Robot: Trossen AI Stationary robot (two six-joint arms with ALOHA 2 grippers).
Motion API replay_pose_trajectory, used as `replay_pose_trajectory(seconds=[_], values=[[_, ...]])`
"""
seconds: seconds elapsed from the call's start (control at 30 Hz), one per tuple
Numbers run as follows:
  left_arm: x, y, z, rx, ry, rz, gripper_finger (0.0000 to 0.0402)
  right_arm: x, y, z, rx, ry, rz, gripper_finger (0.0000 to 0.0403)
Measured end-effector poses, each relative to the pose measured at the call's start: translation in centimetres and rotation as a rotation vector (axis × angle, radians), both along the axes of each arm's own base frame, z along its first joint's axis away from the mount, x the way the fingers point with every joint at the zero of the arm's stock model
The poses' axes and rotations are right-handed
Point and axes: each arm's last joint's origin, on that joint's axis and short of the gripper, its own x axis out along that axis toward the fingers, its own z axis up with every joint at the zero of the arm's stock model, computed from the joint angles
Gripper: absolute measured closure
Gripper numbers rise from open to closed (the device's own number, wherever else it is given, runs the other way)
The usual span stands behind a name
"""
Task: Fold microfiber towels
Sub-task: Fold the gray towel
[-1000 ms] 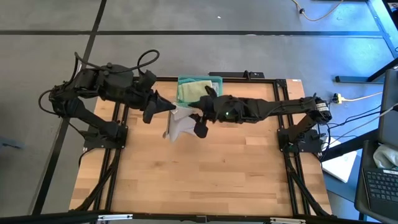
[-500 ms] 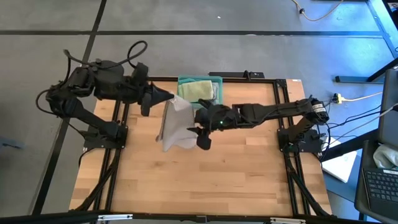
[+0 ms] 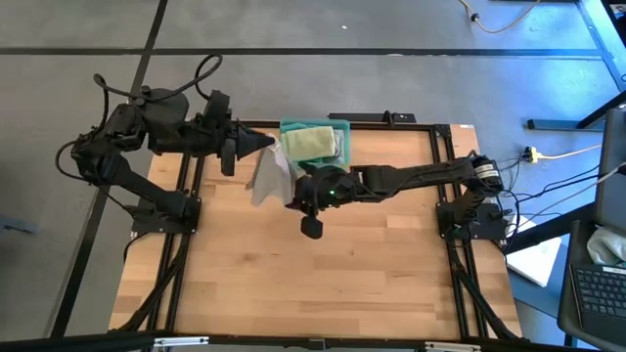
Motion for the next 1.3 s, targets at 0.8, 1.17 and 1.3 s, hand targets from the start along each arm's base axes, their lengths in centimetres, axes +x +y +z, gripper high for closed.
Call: replay_pose_trajectory(seconds=[0.8, 1.17, 1.3], values=[[-1.1, 0.6, 1.0, 0.051, -0.076, 0.03, 0.0402, 0.3, -2.6, -1.6, 0.07, 0.089, -0.107, 0.0287], [-1.8, 1.3, 1.3, 0.052, -0.089, 0.069, 0.0402, -0.9, -2.0, -0.2, 0.12, 0.109, 0.092, 0.0189], [-1.8, 1.4, 1.3, 0.052, -0.091, 0.07, 0.0402, -1.2, -1.9, -0.2, 0.181, 0.134, 0.168, 0.0173]])
